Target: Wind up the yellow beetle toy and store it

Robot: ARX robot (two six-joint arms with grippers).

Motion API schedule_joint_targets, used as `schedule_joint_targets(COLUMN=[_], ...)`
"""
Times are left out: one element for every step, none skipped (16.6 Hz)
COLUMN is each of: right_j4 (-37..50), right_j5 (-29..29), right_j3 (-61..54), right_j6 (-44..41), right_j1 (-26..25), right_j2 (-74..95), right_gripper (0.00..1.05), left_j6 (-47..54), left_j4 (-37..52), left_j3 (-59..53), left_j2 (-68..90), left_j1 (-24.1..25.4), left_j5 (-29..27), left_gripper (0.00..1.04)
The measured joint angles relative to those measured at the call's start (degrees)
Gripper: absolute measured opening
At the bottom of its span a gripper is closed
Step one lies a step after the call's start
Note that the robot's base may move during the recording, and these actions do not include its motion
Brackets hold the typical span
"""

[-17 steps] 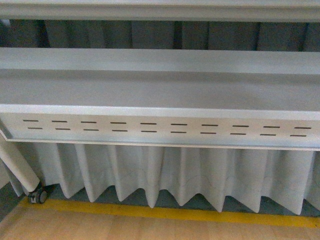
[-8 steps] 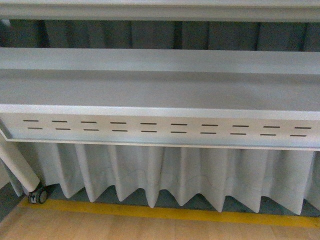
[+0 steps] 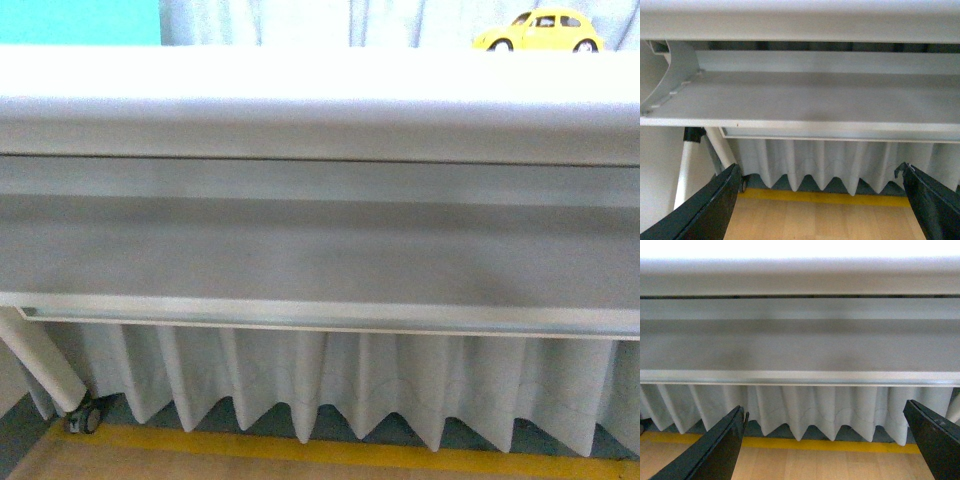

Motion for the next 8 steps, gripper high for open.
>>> schedule_joint_targets(right_j4=[0.07,0.04,0.09,0.07,0.04,0.07,0.09,0.11], right_j5=[0.02,-0.02,0.02,0.02,-0.02,0.02,-0.02,-0.04], right_j3=[0.00,0.00,0.00,0.00,0.00,0.00,0.00,0.00], right_j6=[-0.04,0.00,0.00,0.00,-0.02,0.00,0.00,0.00], right_j1=[0.00,0.00,0.00,0.00,0.00,0.00,0.00,0.00], right_j2=[0.00,0.00,0.00,-0.02,0.00,0.00,0.00,0.00], right_gripper=[0.98,0.98,0.98,0.98,0.98,0.98,0.98,0.98], left_j6=[0.04,0.02,0.00,0.02,0.02,0.02,-0.02,0.02], left_j4=[0.09,0.07,0.02,0.07,0.07,0.04,0.09,0.07], left_j3=[0.00,0.00,0.00,0.00,0.00,0.00,0.00,0.00], left_j2=[0.00,0.00,0.00,0.00,0.00,0.00,0.00,0.00], left_j1=[0.00,0.00,0.00,0.00,0.00,0.00,0.00,0.00], left_j5=[0.04,0.04,0.04,0.02,0.00,0.02,-0.11,0.00], left_gripper=[0.98,0.98,0.98,0.98,0.98,0.98,0.98,0.98])
